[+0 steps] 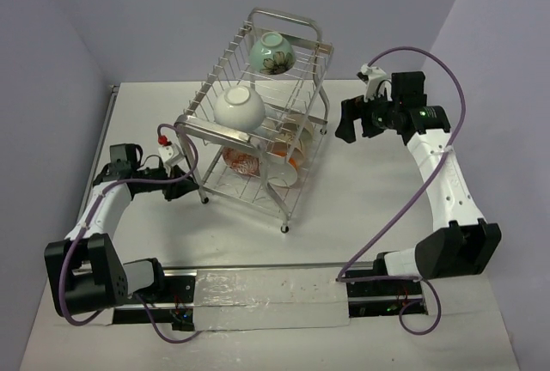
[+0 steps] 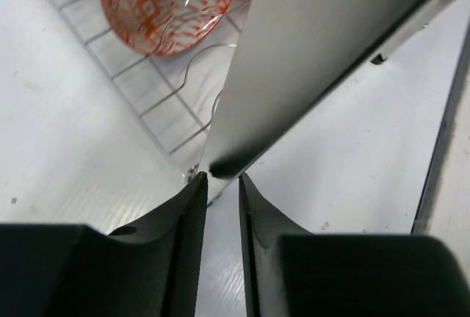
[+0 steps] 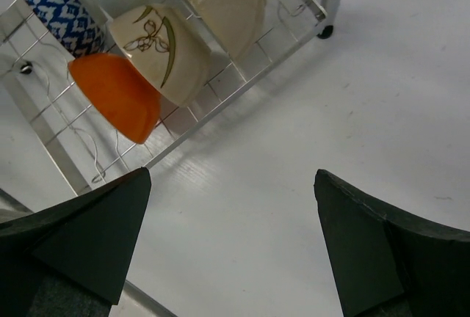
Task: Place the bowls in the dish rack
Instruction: Move the dish rack to the center of the board.
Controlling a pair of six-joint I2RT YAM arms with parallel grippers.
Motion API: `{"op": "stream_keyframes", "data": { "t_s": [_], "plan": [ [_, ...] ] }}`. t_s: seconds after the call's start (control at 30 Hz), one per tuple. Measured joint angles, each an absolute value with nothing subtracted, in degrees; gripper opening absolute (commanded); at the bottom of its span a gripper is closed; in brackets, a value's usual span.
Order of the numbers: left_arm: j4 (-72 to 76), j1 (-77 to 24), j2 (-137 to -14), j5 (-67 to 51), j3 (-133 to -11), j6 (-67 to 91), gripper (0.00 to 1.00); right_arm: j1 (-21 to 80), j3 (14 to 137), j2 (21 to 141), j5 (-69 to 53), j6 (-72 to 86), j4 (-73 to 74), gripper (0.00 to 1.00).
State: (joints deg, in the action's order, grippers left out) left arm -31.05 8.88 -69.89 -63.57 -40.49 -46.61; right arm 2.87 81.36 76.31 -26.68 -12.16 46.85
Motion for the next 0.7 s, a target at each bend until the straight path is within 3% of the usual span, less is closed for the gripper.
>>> {"op": "stream_keyframes", "data": {
  "t_s": [0.37, 0.7],
  "plan": [
    [-22.7, 11.4, -73.2, -57.2, -40.4, -37.3, 0.0, 1.5, 85.4, 84.9, -33.0, -13.4, 46.9, 1.0],
    [-23.0, 12.0, -73.4, -58.2, -40.4, -38.5, 0.0, 1.3, 99.0, 102.6, -36.8, -14.1, 47.3, 0.99]
  ]
}}
